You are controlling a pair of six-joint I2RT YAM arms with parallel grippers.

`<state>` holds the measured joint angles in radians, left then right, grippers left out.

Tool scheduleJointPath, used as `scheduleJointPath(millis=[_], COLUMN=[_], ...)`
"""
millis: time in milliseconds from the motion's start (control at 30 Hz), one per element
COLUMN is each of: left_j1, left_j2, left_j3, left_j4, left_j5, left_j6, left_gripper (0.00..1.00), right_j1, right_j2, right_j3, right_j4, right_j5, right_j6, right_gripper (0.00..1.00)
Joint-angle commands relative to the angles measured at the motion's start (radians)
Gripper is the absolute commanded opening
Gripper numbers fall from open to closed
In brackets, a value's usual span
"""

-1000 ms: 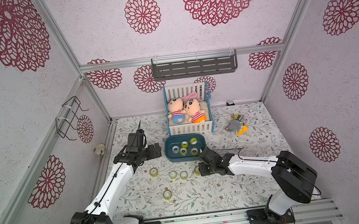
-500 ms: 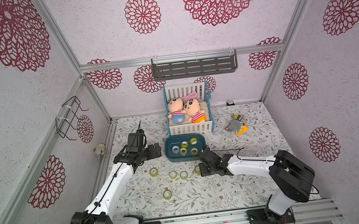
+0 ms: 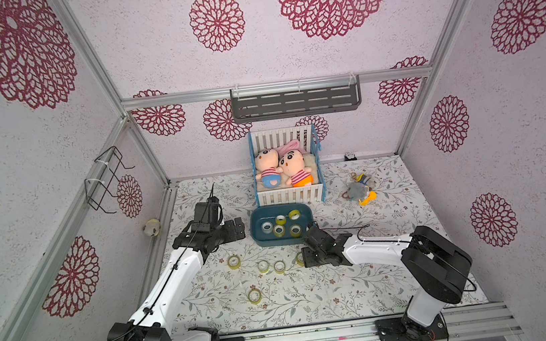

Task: Put the transparent tape into the storage box
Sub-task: Pick up the tape at the center of the board.

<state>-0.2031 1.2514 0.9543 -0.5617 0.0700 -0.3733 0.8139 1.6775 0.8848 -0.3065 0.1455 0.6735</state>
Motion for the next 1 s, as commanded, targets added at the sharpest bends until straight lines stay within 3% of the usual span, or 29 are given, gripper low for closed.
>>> scheduleJointPath(millis=[0,267,600,967], left_j1=[0.0,0.001,0.001,0.001], left_j2=[-0.001,0.006,0.005,0.008], left_j3=[-0.007,-0.005,-0.005,-0.003], left_j4=[0.006,0.007,0.003,0.003], left_j5=[-0.003,0.01,0.005,0.004], left_j6=[0.007,0.004,0.004,0.005], left_gripper=[0.97,0.97,0.97,0.97], right_j1=[-0.007,-0.048,-0.051,-0.058], right_j2=[-0.032,-0.231,-0.133,-0.024], right_j3=[-0.008,-0.123,-0.08,-0.081], right_j4=[-0.086,-0.064,-0.015,0.003], right_j5=[0.054,-0.001,-0.088,-0.096], right_j6=[0.004,-0.033,-0.049,-0.03], right_gripper=[0.65,0.66,0.67,0.68])
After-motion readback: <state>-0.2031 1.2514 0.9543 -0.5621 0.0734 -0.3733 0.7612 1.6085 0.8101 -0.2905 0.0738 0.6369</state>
